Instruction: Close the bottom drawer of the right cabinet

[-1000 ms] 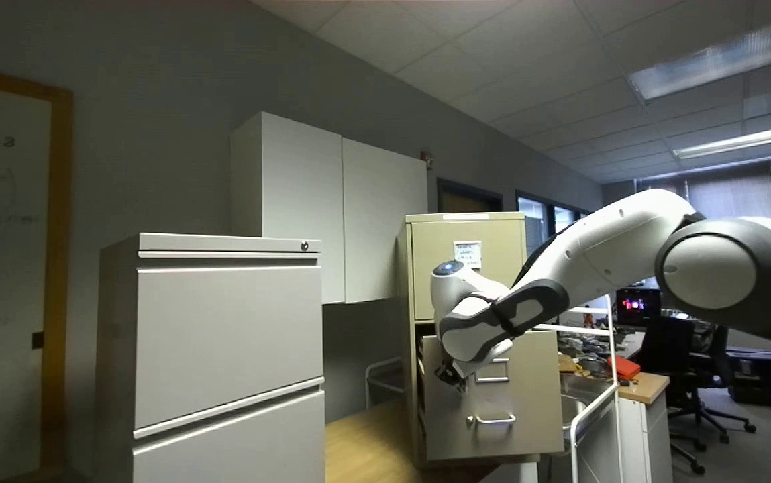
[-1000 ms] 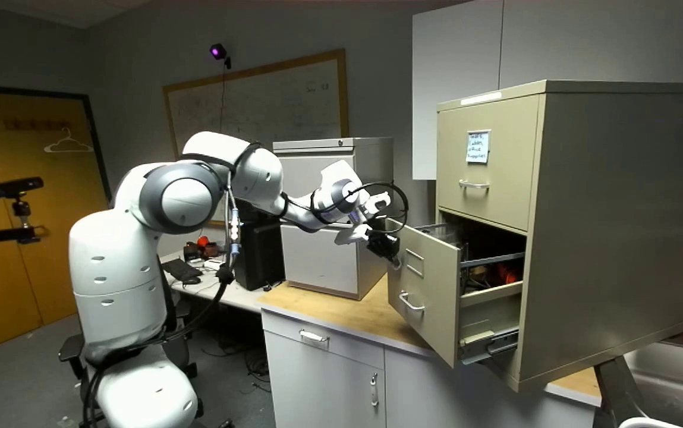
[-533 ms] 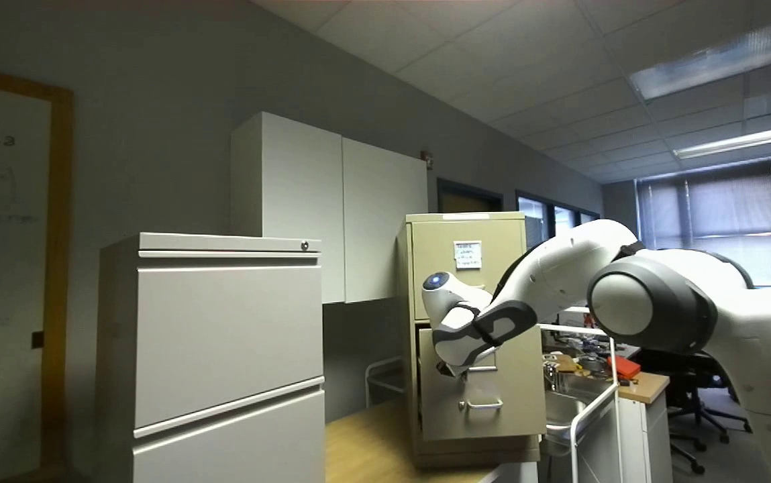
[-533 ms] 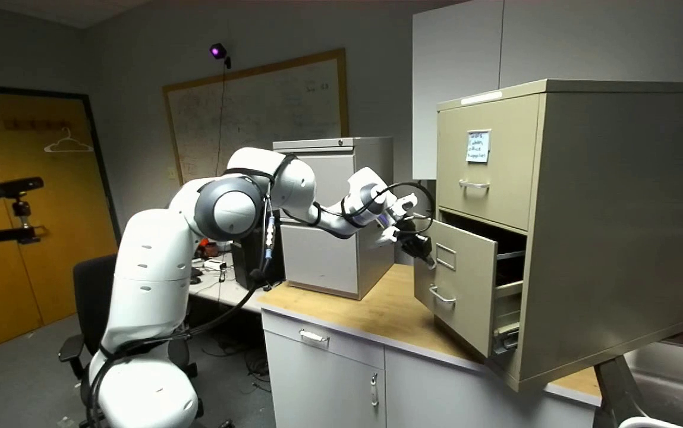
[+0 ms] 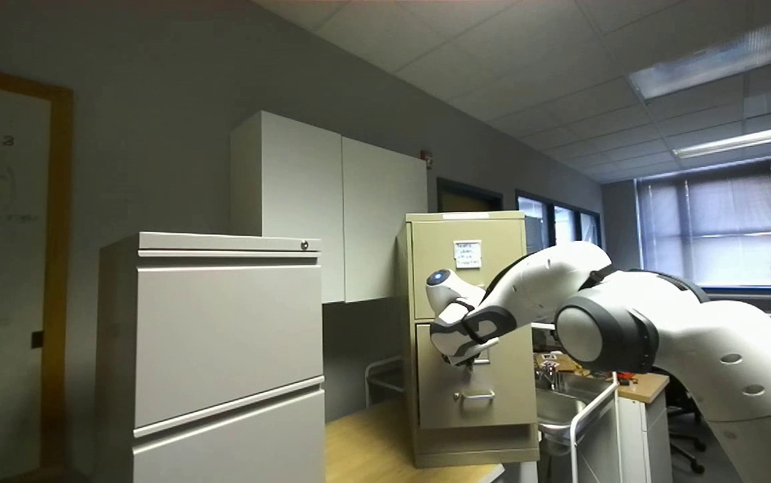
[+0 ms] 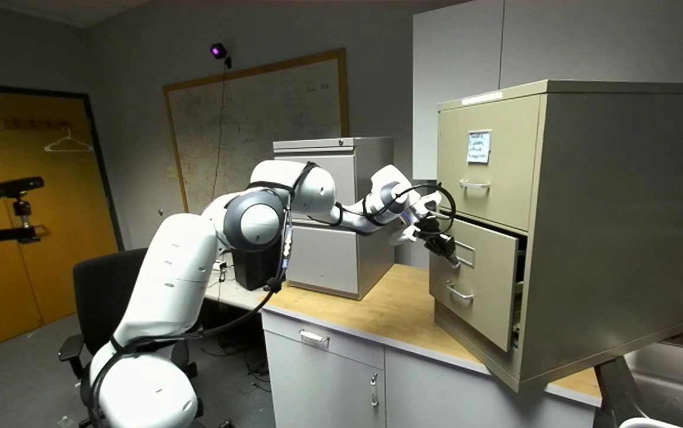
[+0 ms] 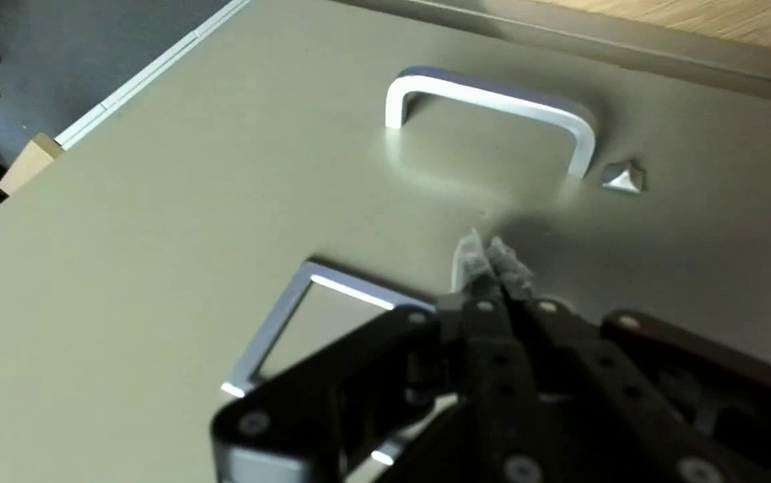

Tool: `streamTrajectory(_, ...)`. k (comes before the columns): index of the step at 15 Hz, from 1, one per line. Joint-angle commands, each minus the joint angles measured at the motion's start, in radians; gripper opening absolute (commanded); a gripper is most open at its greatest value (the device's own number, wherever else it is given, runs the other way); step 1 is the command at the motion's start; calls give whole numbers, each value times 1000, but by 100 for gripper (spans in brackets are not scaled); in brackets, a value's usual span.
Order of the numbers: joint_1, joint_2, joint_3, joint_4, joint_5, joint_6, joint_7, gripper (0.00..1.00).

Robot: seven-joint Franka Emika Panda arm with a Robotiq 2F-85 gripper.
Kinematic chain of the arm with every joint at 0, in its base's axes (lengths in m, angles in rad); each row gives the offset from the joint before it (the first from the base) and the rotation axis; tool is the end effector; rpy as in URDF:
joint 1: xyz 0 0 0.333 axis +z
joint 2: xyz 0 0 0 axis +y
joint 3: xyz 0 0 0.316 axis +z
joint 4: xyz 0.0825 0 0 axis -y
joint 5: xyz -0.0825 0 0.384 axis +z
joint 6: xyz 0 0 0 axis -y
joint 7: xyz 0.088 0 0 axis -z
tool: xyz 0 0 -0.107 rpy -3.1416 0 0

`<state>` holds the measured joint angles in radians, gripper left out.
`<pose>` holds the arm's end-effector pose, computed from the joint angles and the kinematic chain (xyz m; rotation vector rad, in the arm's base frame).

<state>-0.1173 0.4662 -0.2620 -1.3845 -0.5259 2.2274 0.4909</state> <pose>0.6843 -0.2476 0.4990 2.4259 -0.7155 0.5371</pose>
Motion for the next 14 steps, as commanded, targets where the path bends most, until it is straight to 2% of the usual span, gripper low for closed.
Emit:
streamTrajectory(1, -31, 143, -52, 229, 33, 1, -17, 0)
streamTrajectory(4, -44, 198, -60, 313, 72, -42, -29, 0)
streamTrajectory(6, -55, 227, -58, 371, 114, -121, -31, 0)
streamTrajectory(10, -107, 287, -35, 499, 226, -296, -67, 0)
streamTrajectory(14, -172, 369, -30, 648, 292, -403, -96, 0)
